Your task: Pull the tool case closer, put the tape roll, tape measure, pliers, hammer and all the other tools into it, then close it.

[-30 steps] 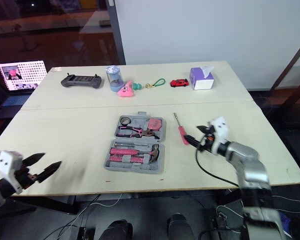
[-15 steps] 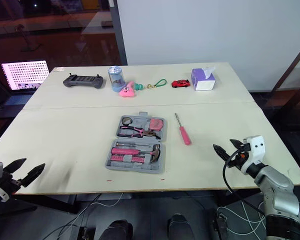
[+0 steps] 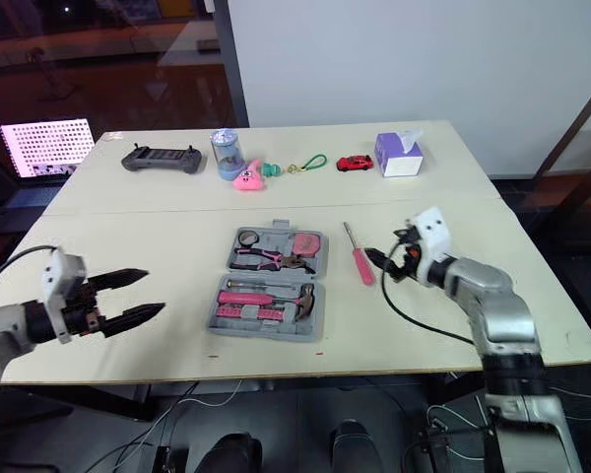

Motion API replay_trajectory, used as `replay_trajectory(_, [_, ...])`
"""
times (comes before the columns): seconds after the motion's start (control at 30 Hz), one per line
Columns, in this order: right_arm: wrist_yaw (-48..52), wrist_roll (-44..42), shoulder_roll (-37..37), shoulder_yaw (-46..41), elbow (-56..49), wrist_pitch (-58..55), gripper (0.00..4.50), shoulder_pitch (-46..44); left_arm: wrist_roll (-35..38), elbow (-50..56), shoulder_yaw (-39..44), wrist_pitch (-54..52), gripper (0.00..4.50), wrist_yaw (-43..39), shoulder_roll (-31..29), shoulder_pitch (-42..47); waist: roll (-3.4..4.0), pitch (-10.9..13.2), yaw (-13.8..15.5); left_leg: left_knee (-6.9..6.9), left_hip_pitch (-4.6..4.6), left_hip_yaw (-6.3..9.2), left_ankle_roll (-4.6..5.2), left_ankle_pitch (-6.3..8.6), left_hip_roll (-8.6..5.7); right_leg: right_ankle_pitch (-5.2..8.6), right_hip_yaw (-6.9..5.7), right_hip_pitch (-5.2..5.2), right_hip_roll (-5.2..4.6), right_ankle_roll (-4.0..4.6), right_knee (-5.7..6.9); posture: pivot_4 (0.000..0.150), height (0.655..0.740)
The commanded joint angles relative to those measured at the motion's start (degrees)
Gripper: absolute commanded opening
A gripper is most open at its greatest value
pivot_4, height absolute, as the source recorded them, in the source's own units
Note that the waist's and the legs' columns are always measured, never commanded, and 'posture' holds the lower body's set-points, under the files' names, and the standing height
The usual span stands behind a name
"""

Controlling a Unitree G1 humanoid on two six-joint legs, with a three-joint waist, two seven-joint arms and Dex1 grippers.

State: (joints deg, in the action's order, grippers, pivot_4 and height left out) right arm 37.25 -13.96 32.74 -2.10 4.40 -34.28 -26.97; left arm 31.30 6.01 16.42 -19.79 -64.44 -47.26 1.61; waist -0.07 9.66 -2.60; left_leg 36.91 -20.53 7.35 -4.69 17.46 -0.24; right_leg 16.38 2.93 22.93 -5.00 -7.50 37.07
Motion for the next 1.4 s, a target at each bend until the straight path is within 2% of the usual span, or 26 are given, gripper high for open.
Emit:
replay_trajectory(0.03, [-5.57,3.87,-1.89,4.52,1.23,-11.07,4.43,-6.77,1.33,5.15,-0.84,-2.83,4.5,0.32,-1.47,1.18,-0.02,0.03,0.01,0.0,-0.06,0.0,0.0,0.0,0.0,0.0,0.0,0.05,0.0,0.0,0.0,0.15,0.74])
replay_trajectory(0.17, [-8.43,4.34,-5.93,5.47,12.04,-20.42,4.43,-18.04,2.09,9.78,-1.35,-5.4,4.5,0.57,-2.53,0.95,0.04,0.1,-0.46,0.09,-0.54,0.01,-0.07,-0.04,0.0,-0.03,0.01,0.53,0.0,0.02,0.09,0.15,0.74])
replay_trajectory(0.3, [-10.61,5.89,-9.18,6.11,22.28,-20.19,4.43,-25.01,3.44,12.87,-0.14,-7.98,4.5,1.99,-3.01,0.49,0.04,0.11,-0.6,0.09,-0.88,0.07,-0.1,-0.06,0.0,-0.03,-0.03,0.85,0.0,0.03,0.12,0.15,0.74])
replay_trajectory(0.63, [-14.58,9.34,-14.45,6.55,39.04,-15.72,4.43,-30.35,2.78,17.48,2.97,-8.26,4.5,5.48,-2.48,-5.42,0.06,0.13,-1.51,0.06,-0.93,0.04,-0.09,-0.06,-0.01,-0.03,-0.01,0.94,0.0,0.02,0.13,0.15,0.74])
replay_trajectory(0.73, [-16.2,8.74,-15.91,4.36,43.54,-11.1,3.58,-30.75,2.95,17.85,3.02,-8.01,4.5,6.25,-2.03,-6.09,0.06,0.13,-1.51,0.07,-0.92,0.02,-0.09,-0.06,-0.01,-0.03,-0.01,0.93,0.0,0.03,0.13,0.15,0.74])
replay_trajectory(0.83, [-16.04,9.02,-17.06,3.72,46.82,-7.85,2.05,-31.22,2.64,17.78,2.27,-7.54,4.5,6.68,-1.65,-6.17,0.05,0.12,-1.56,0.08,-0.91,0.02,-0.09,-0.06,-0.01,-0.03,-0.01,0.92,0.0,0.02,0.14,0.15,0.74])
replay_trajectory(0.87, [-16.13,9.13,-17.22,3.55,47.78,-7.48,1.67,-31.43,2.62,17.79,2.09,-7.53,4.5,6.82,-1.55,-6.05,0.05,0.12,-1.61,0.09,-0.91,0.02,-0.09,-0.06,-0.01,-0.03,0.0,0.91,0.0,0.02,0.14,0.15,0.74])
replay_trajectory(0.9, [-16.11,9.43,-17.18,3.66,48.52,-7.49,1.07,-31.52,2.55,17.73,1.91,-7.47,4.5,6.9,-1.47,-5.9,0.05,0.12,-1.66,0.08,-0.9,0.02,-0.09,-0.06,-0.01,-0.04,0.0,0.91,0.0,0.02,0.14,0.15,0.74])
replay_trajectory(0.97, [-16.1,9.71,-17.08,3.56,49.37,-7.91,0.38,-31.69,2.4,17.53,1.68,-7.32,4.5,6.98,-1.42,-5.73,0.05,0.12,-1.71,0.08,-0.88,0.02,-0.09,-0.06,-0.01,-0.03,0.0,0.91,0.01,0.02,0.16,0.15,0.74])
replay_trajectory(1.07, [-16.05,9.03,-15.98,2.47,47.96,-10.3,0.38,-31.47,2.14,17.12,1.33,-7.0,4.5,7.01,-1.37,-5.69,0.05,0.12,-1.65,0.09,-0.88,0.02,-0.09,-0.06,-0.01,-0.03,0.0,0.89,0.01,0.02,0.16,0.15,0.74])
replay_trajectory(1.17, [-16.32,7.9,-14.2,1.02,41.31,-16.74,0.38,-29.21,1.64,16.6,0.51,-6.53,4.5,6.88,-1.29,-5.52,0.06,0.12,-1.36,0.09,-0.89,0.02,-0.09,-0.06,-0.01,-0.03,0.0,0.89,0.0,0.02,0.16,0.15,0.74])
replay_trajectory(1.4, [-18.98,4.51,-14.05,-2.08,13.98,-36.07,0.38,-17.68,0.97,15.13,-1.95,-5.53,4.5,6.43,-0.55,-4.43,0.07,0.12,-1.34,0.1,-0.91,0.05,-0.09,-0.05,-0.01,-0.03,-0.02,0.87,0.0,0.02,0.16,0.15,0.74])
